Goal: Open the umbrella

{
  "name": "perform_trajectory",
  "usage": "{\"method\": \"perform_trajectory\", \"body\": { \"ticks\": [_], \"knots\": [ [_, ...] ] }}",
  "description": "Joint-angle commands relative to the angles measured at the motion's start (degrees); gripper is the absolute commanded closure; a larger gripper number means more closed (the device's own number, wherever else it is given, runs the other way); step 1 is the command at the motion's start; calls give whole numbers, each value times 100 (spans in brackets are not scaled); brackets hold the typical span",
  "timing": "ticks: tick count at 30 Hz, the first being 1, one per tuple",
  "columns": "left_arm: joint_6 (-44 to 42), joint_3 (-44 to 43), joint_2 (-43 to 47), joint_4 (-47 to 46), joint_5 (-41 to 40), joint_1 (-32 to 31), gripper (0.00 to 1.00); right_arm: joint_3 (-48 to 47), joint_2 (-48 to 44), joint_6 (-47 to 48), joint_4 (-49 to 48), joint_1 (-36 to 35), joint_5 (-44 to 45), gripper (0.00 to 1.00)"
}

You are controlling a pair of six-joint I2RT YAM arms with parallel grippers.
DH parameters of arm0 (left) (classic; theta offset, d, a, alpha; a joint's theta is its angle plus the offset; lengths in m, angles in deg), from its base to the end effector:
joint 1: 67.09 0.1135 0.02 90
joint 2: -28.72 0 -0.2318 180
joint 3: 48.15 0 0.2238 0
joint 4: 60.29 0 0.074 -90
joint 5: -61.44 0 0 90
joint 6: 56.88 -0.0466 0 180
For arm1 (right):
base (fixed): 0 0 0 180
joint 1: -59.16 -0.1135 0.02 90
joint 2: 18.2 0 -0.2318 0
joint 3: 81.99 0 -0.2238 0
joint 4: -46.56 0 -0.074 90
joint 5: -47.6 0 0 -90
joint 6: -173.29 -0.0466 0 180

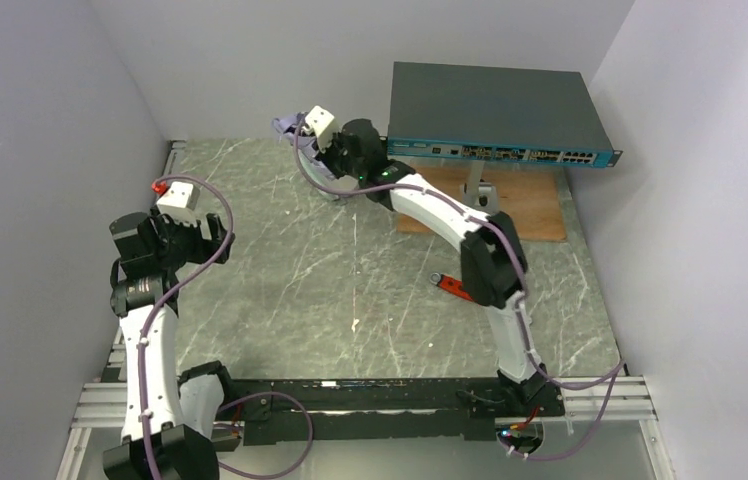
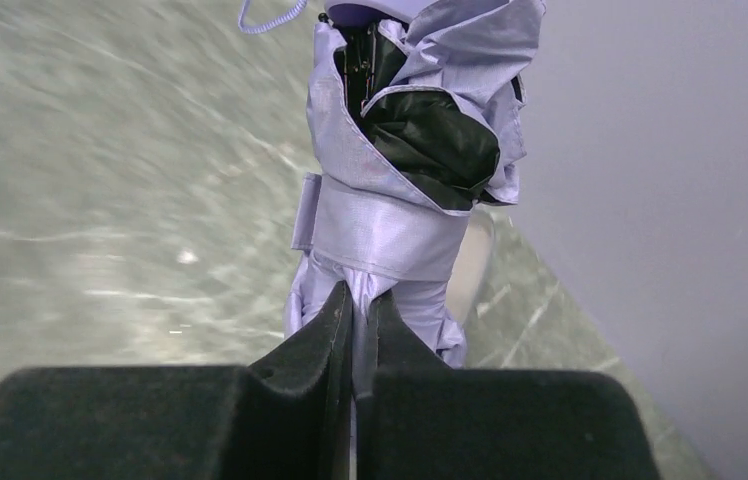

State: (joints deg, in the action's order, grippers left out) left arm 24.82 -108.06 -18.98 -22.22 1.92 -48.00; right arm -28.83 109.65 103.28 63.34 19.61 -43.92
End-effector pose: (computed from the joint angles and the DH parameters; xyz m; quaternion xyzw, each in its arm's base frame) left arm 0.1830 0.0383 0.2825 0.0621 0.8271 -0.0951 0.5505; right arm 0.3854 0.3198 0.2557 -0.4079 0.6974 0.1106 0.5788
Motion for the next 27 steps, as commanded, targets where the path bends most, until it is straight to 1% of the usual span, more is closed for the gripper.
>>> {"method": "perform_trajectory", "body": {
  "ticks": [1,4,6,8,10,12,13,16,19,20,21,23,25,27],
  "knots": [
    [127,10,90,-317,289,50,11,538,-1342,-116,-761,-298,-1738,100],
    [97,-96,151,-379,508,69,1,760,-1719,-119,-64,-296,-2498,100],
    [21,-141,283,-498,647,110,0,923,-2046,-93,487,-291,-2856,100],
    [-74,-221,411,-612,590,114,0,1248,-2457,-23,790,-292,-3097,100],
    [-433,-501,427,-476,638,121,0,1655,-2918,112,1135,-284,-3205,100],
    [-1154,-994,270,51,1193,116,0,2014,-3399,277,1640,-266,-3308,100],
    [-1579,-1264,176,499,1497,120,0,2204,-3662,293,1850,-248,-3322,100],
    [-3100,-2047,-18,2222,2350,112,0,2750,-4389,349,2582,-221,-3358,100],
    [-4362,-2475,-17,3959,2958,106,0,3318,-5067,549,3239,-195,-3394,100],
    [-4672,-2552,15,4240,3125,88,0,3490,-5266,632,3354,-194,-3382,100],
    [-4835,-2645,56,4679,3248,18,0,3639,-5524,697,3463,-193,-3393,100],
    [-4782,-2716,123,5025,3238,-299,0,3780,-5751,731,3663,-197,-3608,100],
    [-4348,-2508,274,4799,2877,-832,0,3885,-5852,493,3796,-200,-3864,100],
    [-4294,-2193,510,4527,2371,-1266,0,4233,-5967,235,3628,-201,-4143,100]
  ]
}}
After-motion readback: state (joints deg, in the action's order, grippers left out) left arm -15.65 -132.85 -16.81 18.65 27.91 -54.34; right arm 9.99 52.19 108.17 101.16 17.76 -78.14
